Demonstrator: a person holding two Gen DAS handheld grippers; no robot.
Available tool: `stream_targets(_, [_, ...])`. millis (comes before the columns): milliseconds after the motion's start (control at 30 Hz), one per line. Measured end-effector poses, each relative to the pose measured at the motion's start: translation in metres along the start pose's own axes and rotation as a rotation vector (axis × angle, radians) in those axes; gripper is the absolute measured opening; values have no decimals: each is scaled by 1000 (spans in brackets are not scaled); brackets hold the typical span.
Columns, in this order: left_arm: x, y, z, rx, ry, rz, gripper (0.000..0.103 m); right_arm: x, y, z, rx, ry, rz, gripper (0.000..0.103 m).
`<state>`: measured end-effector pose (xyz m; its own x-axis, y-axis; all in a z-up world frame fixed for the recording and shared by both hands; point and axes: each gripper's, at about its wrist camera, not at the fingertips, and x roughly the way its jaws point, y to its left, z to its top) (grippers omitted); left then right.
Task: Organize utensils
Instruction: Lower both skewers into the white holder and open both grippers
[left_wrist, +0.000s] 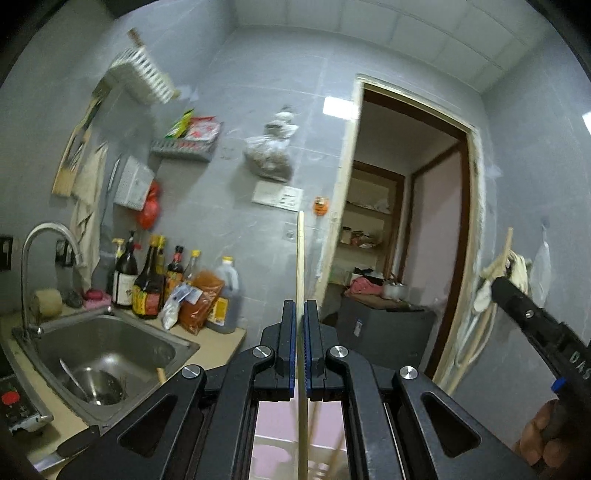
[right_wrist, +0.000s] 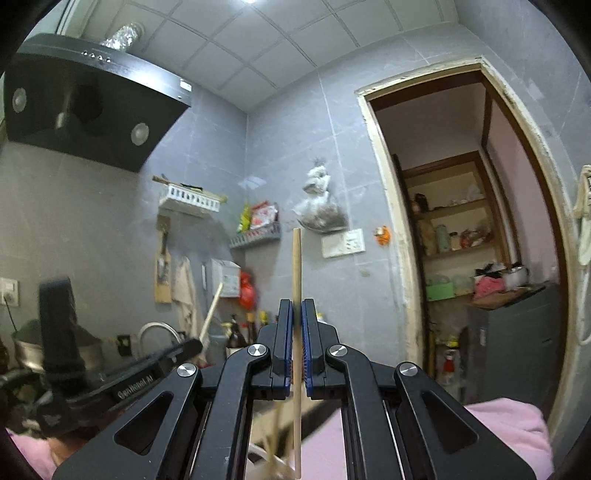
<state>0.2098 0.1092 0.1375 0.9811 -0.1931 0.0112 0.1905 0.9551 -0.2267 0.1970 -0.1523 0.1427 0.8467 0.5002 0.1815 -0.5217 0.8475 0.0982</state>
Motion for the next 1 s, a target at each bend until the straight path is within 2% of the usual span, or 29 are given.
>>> stream_targets(133, [12, 35, -3, -69, -14, 48, 2, 23, 11, -5, 11, -2, 25, 3])
stream_targets(367, [26, 74, -22, -155, -47, 98, 2, 44, 21, -38, -1, 45, 32, 3])
stream_targets(733, [33, 60, -59, -77, -90, 189, 2, 52, 25, -80, -53, 87, -36, 3])
stream_targets(1000, [32, 55, -79, -58, -66, 213, 2, 60, 24, -98, -43, 121, -62, 3])
